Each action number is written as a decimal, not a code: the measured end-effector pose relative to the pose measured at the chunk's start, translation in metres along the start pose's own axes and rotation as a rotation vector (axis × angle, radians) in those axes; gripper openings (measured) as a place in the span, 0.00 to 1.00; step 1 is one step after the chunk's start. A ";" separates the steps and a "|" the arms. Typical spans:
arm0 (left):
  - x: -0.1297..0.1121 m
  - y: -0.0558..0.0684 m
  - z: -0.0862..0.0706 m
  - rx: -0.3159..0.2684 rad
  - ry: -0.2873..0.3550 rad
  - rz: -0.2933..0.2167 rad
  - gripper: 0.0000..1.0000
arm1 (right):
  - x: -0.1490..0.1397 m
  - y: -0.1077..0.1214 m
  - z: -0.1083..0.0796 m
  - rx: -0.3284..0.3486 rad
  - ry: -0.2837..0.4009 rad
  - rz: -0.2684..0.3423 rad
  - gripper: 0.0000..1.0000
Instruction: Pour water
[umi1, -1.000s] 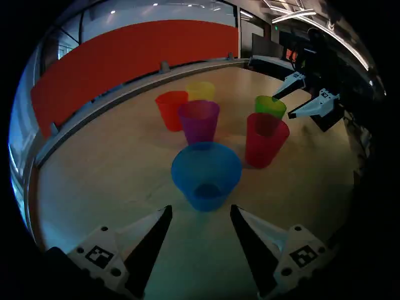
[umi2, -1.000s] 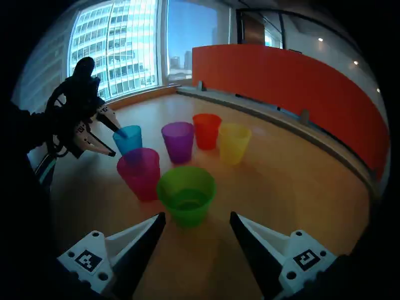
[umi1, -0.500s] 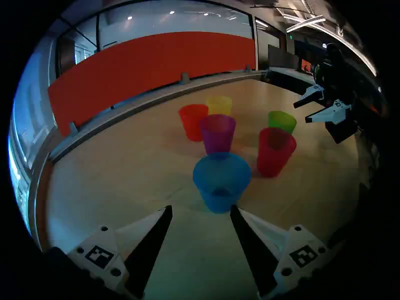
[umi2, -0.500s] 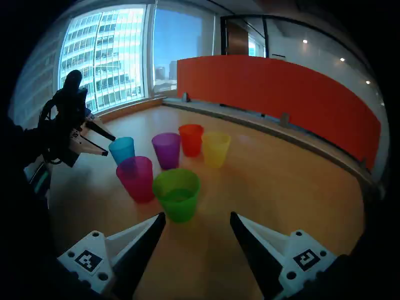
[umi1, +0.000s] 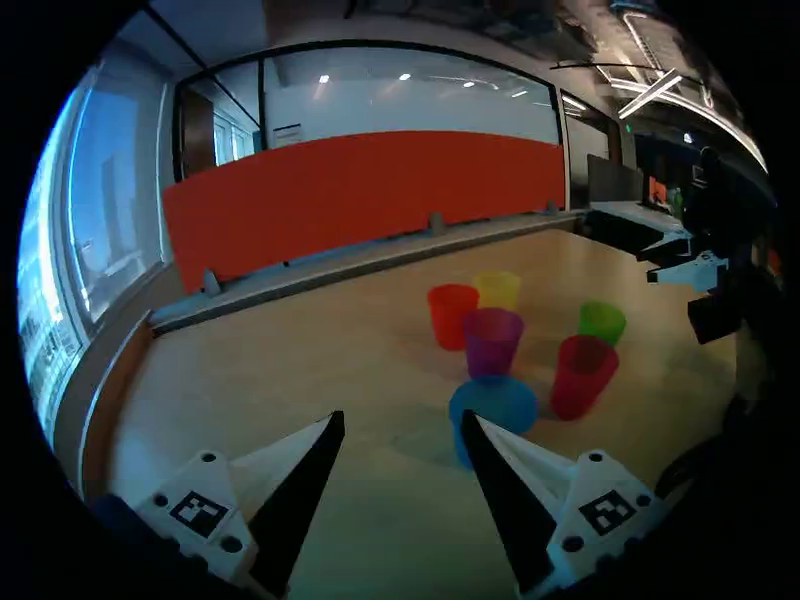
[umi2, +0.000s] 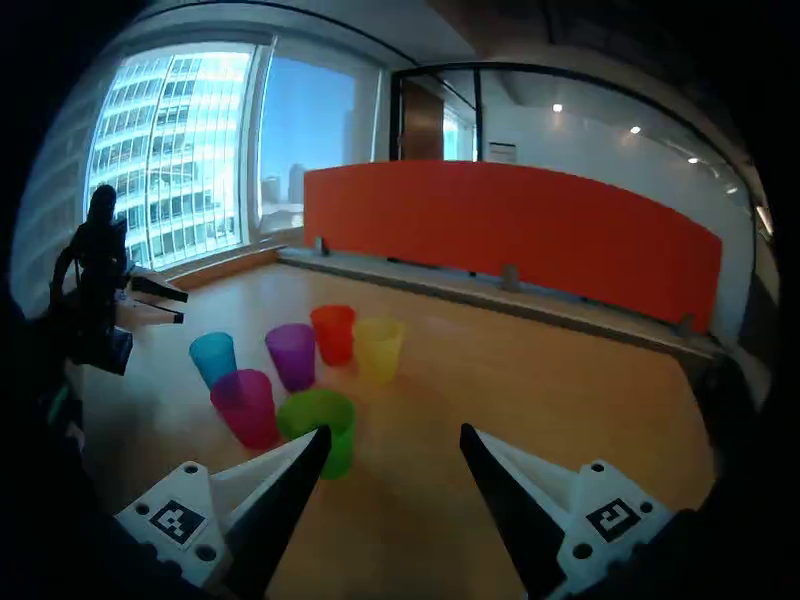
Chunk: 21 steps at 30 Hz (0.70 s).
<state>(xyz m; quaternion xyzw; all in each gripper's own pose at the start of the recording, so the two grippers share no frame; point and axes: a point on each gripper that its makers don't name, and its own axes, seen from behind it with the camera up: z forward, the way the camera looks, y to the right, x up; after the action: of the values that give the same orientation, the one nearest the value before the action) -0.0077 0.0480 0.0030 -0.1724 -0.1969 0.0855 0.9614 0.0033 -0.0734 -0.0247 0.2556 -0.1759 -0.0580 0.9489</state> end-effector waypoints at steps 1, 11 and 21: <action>0.002 -0.003 -0.001 0.012 0.014 -0.007 0.86 | 0.004 0.003 -0.001 -0.016 0.015 0.005 1.00; 0.012 -0.021 -0.011 0.111 0.117 -0.034 0.86 | 0.023 0.026 -0.011 -0.159 0.121 0.012 1.00; 0.034 -0.031 -0.024 0.180 0.230 -0.074 0.86 | 0.031 0.029 -0.015 -0.239 0.196 0.021 1.00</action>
<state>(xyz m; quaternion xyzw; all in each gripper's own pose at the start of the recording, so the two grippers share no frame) 0.0365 0.0197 0.0056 -0.0866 -0.0831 0.0472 0.9916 0.0383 -0.0479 -0.0122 0.1433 -0.0769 -0.0433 0.9857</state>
